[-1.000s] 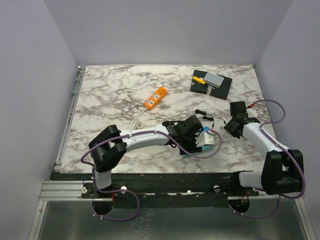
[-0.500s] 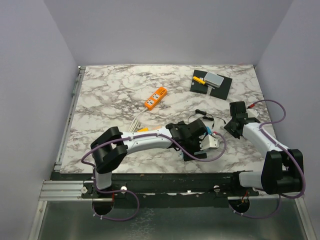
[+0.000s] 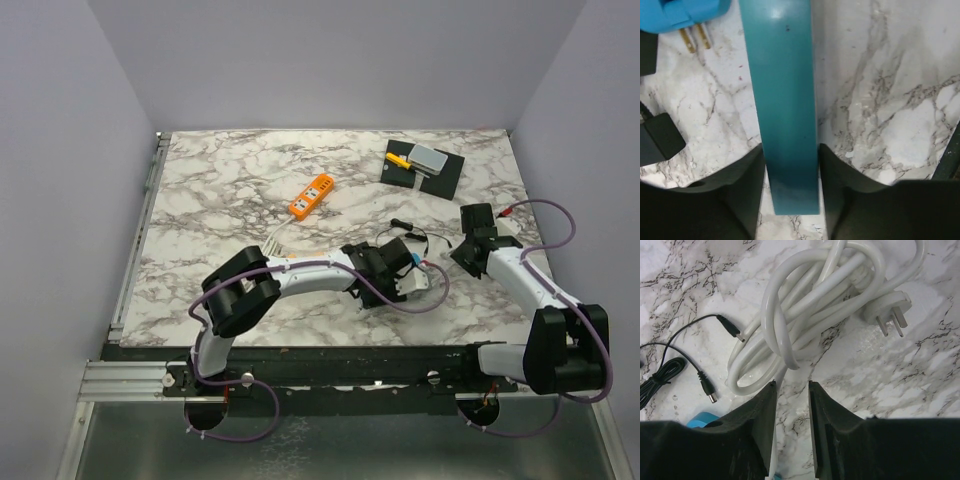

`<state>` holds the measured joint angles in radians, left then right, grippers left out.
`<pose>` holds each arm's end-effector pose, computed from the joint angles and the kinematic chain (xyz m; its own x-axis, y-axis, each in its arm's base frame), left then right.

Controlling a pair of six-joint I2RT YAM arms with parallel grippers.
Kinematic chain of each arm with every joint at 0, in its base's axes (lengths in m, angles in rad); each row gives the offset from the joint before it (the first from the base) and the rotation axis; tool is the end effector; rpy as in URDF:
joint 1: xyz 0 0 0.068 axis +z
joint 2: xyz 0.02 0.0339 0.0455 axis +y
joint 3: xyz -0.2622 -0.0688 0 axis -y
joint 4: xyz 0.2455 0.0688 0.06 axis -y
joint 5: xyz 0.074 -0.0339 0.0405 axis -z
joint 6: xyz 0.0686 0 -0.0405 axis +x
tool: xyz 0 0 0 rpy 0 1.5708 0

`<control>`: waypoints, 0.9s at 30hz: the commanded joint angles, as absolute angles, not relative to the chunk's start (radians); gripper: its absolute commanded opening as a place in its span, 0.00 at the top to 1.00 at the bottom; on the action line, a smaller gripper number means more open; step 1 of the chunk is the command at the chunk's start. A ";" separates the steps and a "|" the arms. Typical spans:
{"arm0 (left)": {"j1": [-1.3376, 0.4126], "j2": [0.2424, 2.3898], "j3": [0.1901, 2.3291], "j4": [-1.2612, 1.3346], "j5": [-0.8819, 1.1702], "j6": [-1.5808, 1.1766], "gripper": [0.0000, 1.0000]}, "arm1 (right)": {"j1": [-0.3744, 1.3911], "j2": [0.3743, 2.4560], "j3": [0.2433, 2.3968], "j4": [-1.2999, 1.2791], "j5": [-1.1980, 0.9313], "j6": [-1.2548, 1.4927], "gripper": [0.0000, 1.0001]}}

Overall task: Insert the plug
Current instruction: Place the socket at the center of the board.

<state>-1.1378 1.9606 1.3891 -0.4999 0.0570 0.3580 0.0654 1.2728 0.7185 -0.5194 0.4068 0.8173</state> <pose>0.1755 -0.3891 0.1486 -0.0234 0.8844 -0.4661 0.9886 0.0899 0.1210 0.2499 -0.0108 0.1655 -0.5066 0.6380 -0.5799 0.7274 0.6773 0.1098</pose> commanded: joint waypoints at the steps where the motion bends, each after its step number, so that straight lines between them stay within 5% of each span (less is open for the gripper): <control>1: -1.084 2.007 1.474 -0.554 0.191 0.319 0.63 | 0.069 1.238 0.708 -0.562 0.467 0.799 0.63; 14: -0.987 2.181 1.539 -0.786 0.887 0.252 0.63 | 0.070 1.070 0.744 -0.593 0.309 0.677 0.60; 27: -0.938 2.298 1.567 -0.827 0.943 0.277 0.58 | 0.167 1.199 0.680 -0.463 0.198 0.762 0.65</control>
<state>-0.9604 2.2223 1.5570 -0.7895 0.9707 0.2516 0.1452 1.1687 0.7280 -0.5243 0.2558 0.7147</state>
